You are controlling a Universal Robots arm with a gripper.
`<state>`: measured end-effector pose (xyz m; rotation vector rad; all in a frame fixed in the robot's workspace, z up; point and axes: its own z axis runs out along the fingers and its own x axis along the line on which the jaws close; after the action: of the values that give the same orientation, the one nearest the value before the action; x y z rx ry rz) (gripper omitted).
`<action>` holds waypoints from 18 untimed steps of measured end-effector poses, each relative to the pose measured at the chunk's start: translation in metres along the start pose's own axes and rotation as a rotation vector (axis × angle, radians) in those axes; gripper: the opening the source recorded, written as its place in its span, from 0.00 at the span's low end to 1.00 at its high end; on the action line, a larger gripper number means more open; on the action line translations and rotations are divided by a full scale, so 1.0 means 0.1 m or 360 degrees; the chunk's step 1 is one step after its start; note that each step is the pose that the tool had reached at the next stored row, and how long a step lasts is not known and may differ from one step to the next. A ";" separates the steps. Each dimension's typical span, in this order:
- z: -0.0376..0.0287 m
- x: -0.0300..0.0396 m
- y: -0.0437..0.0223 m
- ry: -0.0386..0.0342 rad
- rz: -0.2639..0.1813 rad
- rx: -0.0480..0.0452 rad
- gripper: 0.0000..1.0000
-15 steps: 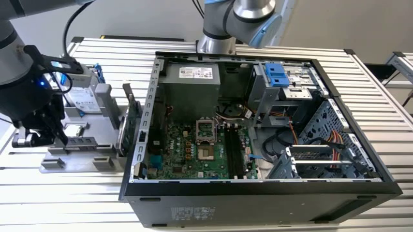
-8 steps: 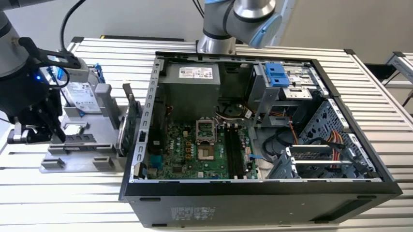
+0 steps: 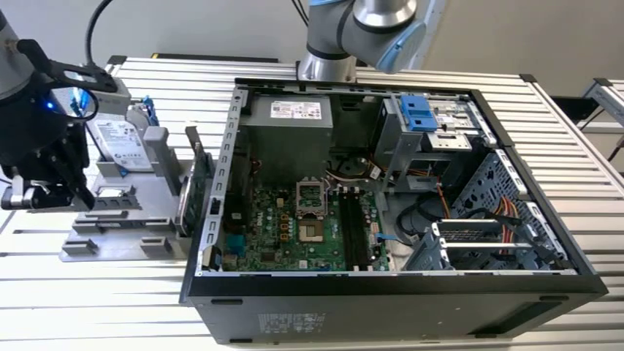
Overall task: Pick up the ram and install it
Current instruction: 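Pick up the ram and move it above insertion slot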
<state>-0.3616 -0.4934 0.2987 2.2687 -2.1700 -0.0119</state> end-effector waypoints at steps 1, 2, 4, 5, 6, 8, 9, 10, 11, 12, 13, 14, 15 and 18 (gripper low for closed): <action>-0.020 0.000 0.000 0.0000 0.0000 0.0000 0.00; -0.039 0.000 0.001 0.0000 0.0000 0.0000 0.00; -0.074 0.000 0.001 0.0000 0.0000 0.0000 0.00; -0.092 0.000 0.001 0.0000 0.0000 0.0000 0.00; -0.108 -0.001 0.001 0.0000 0.0000 0.0000 0.00; -0.141 -0.001 0.001 0.0000 0.0000 0.0000 0.00; -0.156 -0.001 0.001 0.0000 0.0000 0.0000 0.00; -0.171 -0.001 0.001 0.0000 0.0000 0.0000 0.00; -0.185 -0.001 0.001 0.0000 0.0000 0.0000 0.00; -0.200 -0.001 0.001 0.0000 0.0000 0.0000 0.00; -0.215 0.000 0.001 0.0000 0.0000 0.0000 0.00; -0.227 0.000 0.001 0.0000 0.0000 0.0000 0.00; -0.241 0.000 0.001 0.0000 0.0000 0.0000 0.00; -0.281 -0.001 0.002 0.0000 0.0000 0.0000 0.00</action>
<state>-0.3616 -0.4934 0.3267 2.2687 -2.1699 -0.0120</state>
